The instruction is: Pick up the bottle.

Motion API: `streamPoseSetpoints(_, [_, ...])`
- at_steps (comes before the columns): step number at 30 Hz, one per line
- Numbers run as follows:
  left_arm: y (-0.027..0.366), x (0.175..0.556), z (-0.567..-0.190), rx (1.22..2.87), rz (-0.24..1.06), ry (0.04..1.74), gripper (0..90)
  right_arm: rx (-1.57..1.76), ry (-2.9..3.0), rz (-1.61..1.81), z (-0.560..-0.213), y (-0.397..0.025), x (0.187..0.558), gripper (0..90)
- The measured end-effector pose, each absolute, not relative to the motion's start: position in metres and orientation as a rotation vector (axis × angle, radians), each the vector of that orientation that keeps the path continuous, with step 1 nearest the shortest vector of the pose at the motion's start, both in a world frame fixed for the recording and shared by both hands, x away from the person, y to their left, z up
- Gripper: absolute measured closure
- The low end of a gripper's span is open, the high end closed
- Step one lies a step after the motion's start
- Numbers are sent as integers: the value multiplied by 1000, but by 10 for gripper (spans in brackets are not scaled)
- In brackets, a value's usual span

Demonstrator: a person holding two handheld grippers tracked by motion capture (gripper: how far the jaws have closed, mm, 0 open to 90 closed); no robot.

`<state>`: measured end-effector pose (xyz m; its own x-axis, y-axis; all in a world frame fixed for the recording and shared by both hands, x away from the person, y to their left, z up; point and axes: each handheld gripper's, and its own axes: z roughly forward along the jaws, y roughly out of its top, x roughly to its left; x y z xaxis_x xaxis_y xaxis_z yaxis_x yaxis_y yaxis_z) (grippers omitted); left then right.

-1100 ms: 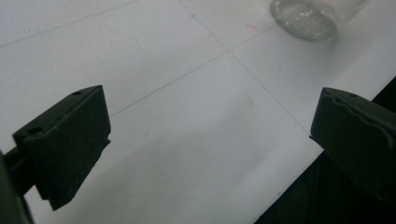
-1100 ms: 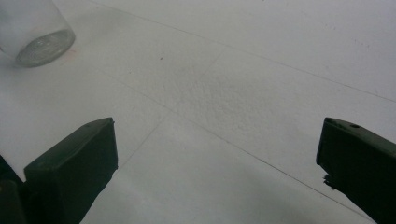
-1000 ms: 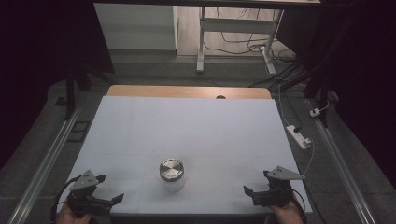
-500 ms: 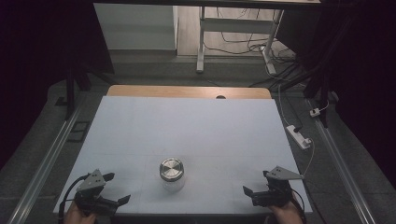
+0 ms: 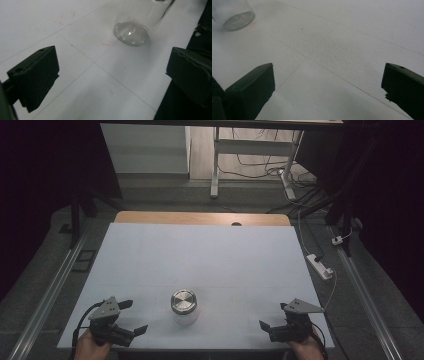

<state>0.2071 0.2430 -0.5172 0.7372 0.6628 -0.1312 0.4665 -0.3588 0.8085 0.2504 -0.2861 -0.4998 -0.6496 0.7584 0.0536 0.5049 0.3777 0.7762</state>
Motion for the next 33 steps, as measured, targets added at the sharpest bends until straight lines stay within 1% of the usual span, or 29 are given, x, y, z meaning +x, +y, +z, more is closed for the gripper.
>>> streamPoseSetpoints(5, [236, 213, -519, 2042, 285, 838, 0, 1097, 2337, 1139, -500, -285, 250, 0])
streamPoseSetpoints(7, [232, 216, -520, 2035, 258, 841, 0, 1097, 2336, 1138, -500, -285, 250, 0])
streamPoseSetpoints(16, [212, 224, -521, 2041, 218, 831, 0, 1090, 2341, 1139, -500, -285, 250, 0])
streamPoseSetpoints(25, [188, 236, -521, 2059, 229, 820, 0, 1084, 2348, 1137, -500, -284, 250, 0])
streamPoseSetpoints(28, [179, 239, -523, 2061, 255, 817, 0, 1083, 2349, 1136, -500, -284, 250, 0])
streamPoseSetpoints(33, [169, 245, -523, 2080, 220, 771, 0, 1085, 2350, 1137, -500, -284, 251, 0])
